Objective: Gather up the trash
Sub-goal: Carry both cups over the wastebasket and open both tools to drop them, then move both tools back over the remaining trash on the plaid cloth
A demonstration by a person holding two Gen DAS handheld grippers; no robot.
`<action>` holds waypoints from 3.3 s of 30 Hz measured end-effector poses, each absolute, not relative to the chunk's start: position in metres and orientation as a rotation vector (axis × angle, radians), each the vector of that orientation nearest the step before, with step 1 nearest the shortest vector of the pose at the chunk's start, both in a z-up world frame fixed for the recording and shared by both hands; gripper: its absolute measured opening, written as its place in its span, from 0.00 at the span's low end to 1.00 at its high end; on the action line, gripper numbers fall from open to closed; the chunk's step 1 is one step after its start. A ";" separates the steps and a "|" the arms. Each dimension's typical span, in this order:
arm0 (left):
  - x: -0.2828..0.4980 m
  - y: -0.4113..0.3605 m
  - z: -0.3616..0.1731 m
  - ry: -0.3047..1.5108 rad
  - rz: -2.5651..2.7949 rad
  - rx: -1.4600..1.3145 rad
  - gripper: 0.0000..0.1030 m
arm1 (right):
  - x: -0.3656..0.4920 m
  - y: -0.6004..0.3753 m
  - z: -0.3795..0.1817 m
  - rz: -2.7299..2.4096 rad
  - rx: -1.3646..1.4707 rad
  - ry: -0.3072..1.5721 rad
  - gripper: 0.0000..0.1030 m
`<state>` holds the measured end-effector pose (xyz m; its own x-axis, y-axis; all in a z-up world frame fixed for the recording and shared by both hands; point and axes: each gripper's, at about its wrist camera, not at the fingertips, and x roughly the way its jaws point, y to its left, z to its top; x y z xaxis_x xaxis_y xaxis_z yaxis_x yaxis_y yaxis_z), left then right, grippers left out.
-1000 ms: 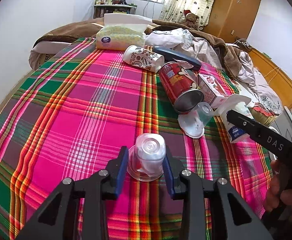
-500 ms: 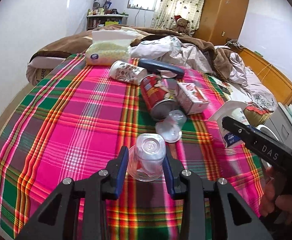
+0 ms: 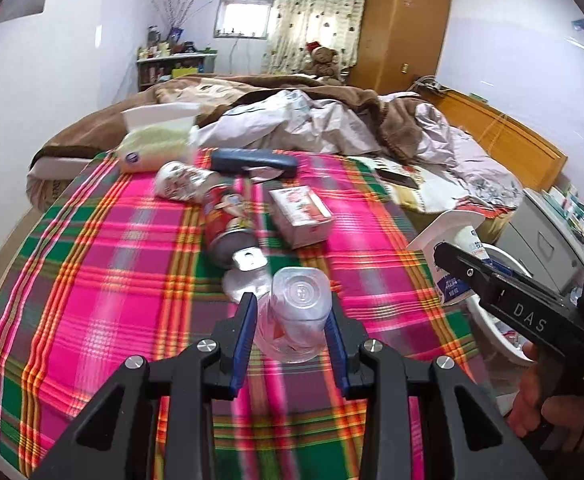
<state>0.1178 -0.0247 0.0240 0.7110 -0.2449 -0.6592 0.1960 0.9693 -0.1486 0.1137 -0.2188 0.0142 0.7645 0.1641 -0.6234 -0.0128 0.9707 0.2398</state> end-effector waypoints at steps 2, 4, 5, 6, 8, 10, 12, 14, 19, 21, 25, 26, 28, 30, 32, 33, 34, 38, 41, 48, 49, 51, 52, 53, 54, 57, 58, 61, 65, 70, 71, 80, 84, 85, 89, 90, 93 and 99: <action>0.118 -0.037 0.027 0.736 -0.264 -0.058 0.34 | 0.111 -0.229 0.015 0.080 0.237 0.691 0.44; 0.118 -0.048 0.029 0.733 -0.287 -0.048 0.34 | 0.108 -0.238 0.015 0.064 0.244 0.684 0.44; 0.118 -0.055 0.030 0.731 -0.297 -0.043 0.34 | 0.106 -0.242 0.016 0.057 0.247 0.681 0.44; 0.118 -0.061 0.032 0.727 -0.308 -0.036 0.34 | 0.104 -0.249 0.017 0.048 0.251 0.676 0.44; 0.117 -0.073 0.034 0.722 -0.328 -0.023 0.34 | 0.100 -0.259 0.018 0.027 0.260 0.666 0.44; 0.118 -0.087 0.037 0.718 -0.355 -0.013 0.34 | 0.097 -0.269 0.018 0.011 0.265 0.663 0.44; 0.117 -0.098 0.039 0.713 -0.377 -0.003 0.34 | 0.093 -0.281 0.017 -0.008 0.274 0.657 0.44; 0.119 -0.111 0.040 0.712 -0.400 0.008 0.34 | 0.089 -0.294 0.017 -0.034 0.281 0.651 0.44; 0.121 -0.146 0.044 0.712 -0.472 0.029 0.34 | 0.080 -0.322 0.018 -0.089 0.300 0.640 0.44; 0.122 -0.160 0.045 0.712 -0.498 0.035 0.34 | 0.076 -0.332 0.018 -0.111 0.306 0.638 0.44; 0.126 -0.186 0.047 0.721 -0.554 0.037 0.34 | 0.072 -0.352 0.015 -0.163 0.309 0.644 0.44; 0.127 -0.192 0.046 0.726 -0.569 0.038 0.34 | 0.071 -0.355 0.014 -0.170 0.311 0.646 0.44; 0.127 -0.206 0.045 0.728 -0.588 0.053 0.34 | 0.070 -0.364 0.012 -0.187 0.315 0.652 0.44; 0.128 -0.219 0.043 0.737 -0.606 0.064 0.34 | 0.069 -0.373 0.009 -0.209 0.319 0.659 0.44; 0.128 -0.230 0.040 0.741 -0.623 0.076 0.34 | 0.067 -0.380 0.007 -0.232 0.320 0.664 0.44; 0.129 -0.236 0.039 0.747 -0.629 0.083 0.34 | 0.067 -0.385 0.004 -0.242 0.323 0.671 0.44; 0.129 -0.241 0.038 0.750 -0.636 0.087 0.34 | 0.067 -0.388 0.002 -0.247 0.327 0.676 0.44; 0.129 -0.258 0.031 0.765 -0.662 0.103 0.34 | 0.066 -0.400 -0.006 -0.276 0.318 0.702 0.44; 0.130 -0.271 0.026 0.778 -0.672 0.112 0.34 | 0.067 -0.406 -0.014 -0.284 0.311 0.734 0.44; 0.131 -0.290 0.016 0.804 -0.689 0.128 0.34 | 0.065 -0.416 -0.025 -0.298 0.304 0.781 0.45; 0.131 -0.291 0.014 0.812 -0.694 0.130 0.34 | 0.065 -0.417 -0.026 -0.295 0.302 0.786 0.45; 0.132 -0.293 0.012 0.819 -0.700 0.127 0.36 | 0.065 -0.418 -0.026 -0.294 0.296 0.790 0.45; 0.132 -0.293 0.012 0.818 -0.699 0.129 0.45 | 0.065 -0.417 -0.026 -0.297 0.290 0.790 0.45; 0.132 -0.294 0.013 0.814 -0.699 0.129 0.52 | 0.066 -0.418 -0.027 -0.300 0.286 0.791 0.45; 0.131 -0.293 0.013 0.809 -0.703 0.123 0.61 | 0.066 -0.418 -0.027 -0.304 0.283 0.796 0.46; 0.132 -0.290 0.015 0.810 -0.699 0.116 0.61 | 0.067 -0.416 -0.026 -0.311 0.277 0.789 0.63; 0.133 -0.289 0.015 0.811 -0.693 0.117 0.61 | 0.066 -0.416 -0.025 -0.313 0.277 0.784 0.63; 0.132 -0.284 0.015 0.813 -0.688 0.110 0.61 | 0.064 -0.415 -0.022 -0.314 0.283 0.773 0.63; 0.132 -0.277 0.017 0.810 -0.672 0.107 0.61 | 0.065 -0.412 -0.019 -0.315 0.284 0.763 0.63; 0.129 -0.264 0.021 0.796 -0.651 0.097 0.61 | 0.064 -0.405 -0.014 -0.303 0.285 0.746 0.63; 0.129 -0.261 0.022 0.793 -0.645 0.094 0.61 | 0.064 -0.403 -0.013 -0.302 0.284 0.743 0.63; 0.126 -0.226 0.028 0.766 -0.584 0.059 0.61 | 0.065 -0.383 -0.005 -0.274 0.276 0.711 0.63; 0.123 -0.207 0.030 0.758 -0.556 0.037 0.61 | 0.067 -0.371 -0.001 -0.252 0.263 0.699 0.63; 0.122 -0.203 0.030 0.756 -0.550 0.035 0.61 | 0.067 -0.368 0.000 -0.245 0.262 0.696 0.63; 0.120 -0.183 0.033 0.742 -0.516 0.022 0.61 | 0.070 -0.354 0.004 -0.215 0.250 0.683 0.63; 0.119 -0.179 0.033 0.739 -0.507 0.020 0.61 | 0.071 -0.351 0.004 -0.208 0.246 0.683 0.63; 0.117 -0.164 0.035 0.730 -0.483 0.007 0.61 | 0.075 -0.340 0.005 -0.182 0.233 0.682 0.63; 0.117 -0.134 0.035 0.729 -0.437 -0.028 0.62 | 0.081 -0.317 0.009 -0.135 0.207 0.672 0.63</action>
<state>0.1173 -0.1335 0.0353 0.6604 -0.3955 -0.6383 0.3764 0.9099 -0.1744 0.0809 -0.3166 0.0094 0.7747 -0.0572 -0.6298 0.1906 0.9707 0.1463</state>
